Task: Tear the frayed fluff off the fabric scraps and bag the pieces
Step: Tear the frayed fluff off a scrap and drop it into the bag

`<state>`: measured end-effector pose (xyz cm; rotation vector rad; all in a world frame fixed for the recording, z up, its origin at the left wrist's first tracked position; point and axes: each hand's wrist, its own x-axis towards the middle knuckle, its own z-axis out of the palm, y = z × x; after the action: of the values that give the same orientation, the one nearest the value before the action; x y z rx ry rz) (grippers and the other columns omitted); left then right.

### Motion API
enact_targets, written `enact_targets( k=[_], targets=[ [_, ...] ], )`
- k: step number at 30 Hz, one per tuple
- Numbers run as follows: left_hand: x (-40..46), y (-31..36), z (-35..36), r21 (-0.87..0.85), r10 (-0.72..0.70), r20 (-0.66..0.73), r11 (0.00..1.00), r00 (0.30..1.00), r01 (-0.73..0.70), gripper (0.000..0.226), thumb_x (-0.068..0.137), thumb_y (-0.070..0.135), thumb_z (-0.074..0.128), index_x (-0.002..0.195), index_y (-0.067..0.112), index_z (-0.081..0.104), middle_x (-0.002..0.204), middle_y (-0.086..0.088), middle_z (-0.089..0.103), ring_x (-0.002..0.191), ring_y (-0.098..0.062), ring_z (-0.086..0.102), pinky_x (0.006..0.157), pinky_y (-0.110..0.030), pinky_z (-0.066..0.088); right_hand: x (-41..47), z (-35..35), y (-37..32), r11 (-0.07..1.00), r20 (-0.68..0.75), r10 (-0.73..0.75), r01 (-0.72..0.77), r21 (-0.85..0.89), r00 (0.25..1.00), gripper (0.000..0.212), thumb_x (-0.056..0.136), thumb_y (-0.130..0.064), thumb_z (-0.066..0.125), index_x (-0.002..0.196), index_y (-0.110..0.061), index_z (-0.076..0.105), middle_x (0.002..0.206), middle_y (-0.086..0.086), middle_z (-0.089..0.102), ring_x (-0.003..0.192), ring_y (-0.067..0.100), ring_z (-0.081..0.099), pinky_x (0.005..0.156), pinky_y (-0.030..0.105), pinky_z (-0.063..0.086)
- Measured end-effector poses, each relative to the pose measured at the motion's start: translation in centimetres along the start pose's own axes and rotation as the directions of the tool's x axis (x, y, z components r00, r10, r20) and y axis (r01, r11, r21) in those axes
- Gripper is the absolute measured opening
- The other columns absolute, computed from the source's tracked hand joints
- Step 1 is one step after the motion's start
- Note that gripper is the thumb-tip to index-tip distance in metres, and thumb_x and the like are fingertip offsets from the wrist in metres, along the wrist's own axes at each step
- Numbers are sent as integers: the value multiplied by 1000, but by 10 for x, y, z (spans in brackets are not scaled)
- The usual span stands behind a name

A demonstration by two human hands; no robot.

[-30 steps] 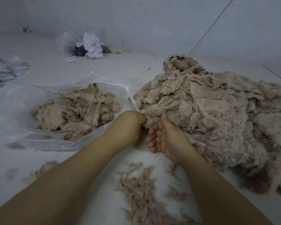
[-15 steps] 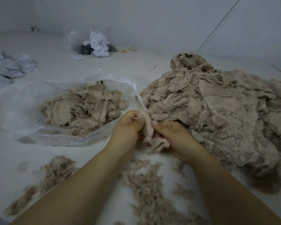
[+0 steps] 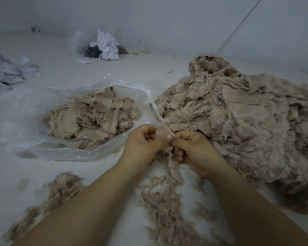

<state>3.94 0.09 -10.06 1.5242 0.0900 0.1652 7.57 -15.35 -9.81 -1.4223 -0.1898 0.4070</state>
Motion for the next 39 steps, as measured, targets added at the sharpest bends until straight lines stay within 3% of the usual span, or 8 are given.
enact_targets(
  k=[6, 15, 19, 23, 28, 31, 35, 39],
  targets=[
    [-4, 8, -4, 178, -116, 260, 981, 959, 71, 18, 80, 5, 79, 94, 3, 68, 73, -14, 74, 46, -18, 61, 39, -21, 43, -3, 1, -3, 998, -11, 7, -6, 60, 1000, 26, 89, -13, 66, 63, -12, 67, 52, 1, 48, 44, 8, 41, 42, 20, 41],
    [11, 0, -6, 144, 115, -144, 985, 983, -94, 22, 85, -14, 63, 74, 5, 62, 53, -12, 64, 45, -26, 64, 45, -33, 56, -4, 1, -4, 998, 15, -13, 12, 66, 1000, 31, 92, -14, 61, 63, -18, 71, 56, -3, 47, 47, 6, 39, 44, 18, 39],
    [10, -1, -4, 315, 263, -137, 926, 955, -209, 24, 85, -9, 66, 74, 13, 64, 62, -12, 67, 52, -23, 68, 53, -37, 58, -4, 0, -3, 996, 12, -12, 11, 87, 1000, 25, 88, -16, 64, 63, -17, 70, 56, -3, 46, 47, 6, 38, 44, 17, 38],
    [5, 1, -5, 250, 195, -109, 954, 975, -163, 28, 85, -11, 60, 89, 15, 69, 67, -16, 70, 50, -22, 68, 51, -33, 58, -4, 0, -3, 995, 6, -10, 9, 97, 1000, 14, 74, -25, 71, 66, -15, 69, 55, -2, 47, 47, 6, 39, 44, 18, 39],
    [-4, 2, -1, 175, 78, 202, 978, 976, -115, 29, 77, -12, 67, 99, 7, 68, 79, -19, 72, 71, -36, 71, 61, -42, 62, -3, -1, 0, 995, 2, -28, 28, 94, 1000, 19, 71, -27, 73, 74, -9, 69, 56, -1, 49, 48, 7, 42, 45, 19, 42],
    [0, 0, 2, 233, 114, 103, 963, 988, -136, 14, 82, -4, 73, 88, 9, 72, 72, -8, 74, 65, -22, 72, 59, -32, 60, -2, -1, 1, 997, 26, -34, 32, 70, 999, 15, 70, -26, 73, 68, -11, 69, 55, -1, 49, 47, 7, 42, 45, 19, 41],
    [12, -4, -6, 362, 183, -47, 919, 982, -154, 24, 85, -11, 62, 83, 8, 76, 71, -12, 72, 63, -23, 70, 57, -32, 59, -4, -2, 0, 1000, 71, -9, 8, 25, 997, 16, 67, -24, 75, 65, -10, 69, 52, 0, 50, 45, 8, 41, 43, 20, 38],
    [13, 1, -10, 221, 112, -56, 970, 992, -97, 36, 89, -15, 54, 87, 14, 75, 80, -13, 75, 67, -23, 73, 59, -36, 62, -4, -2, -2, 998, 59, 2, -5, 55, 998, 16, 71, -16, 73, 57, -13, 67, 50, 1, 47, 43, 9, 39, 41, 21, 34]
  ],
)
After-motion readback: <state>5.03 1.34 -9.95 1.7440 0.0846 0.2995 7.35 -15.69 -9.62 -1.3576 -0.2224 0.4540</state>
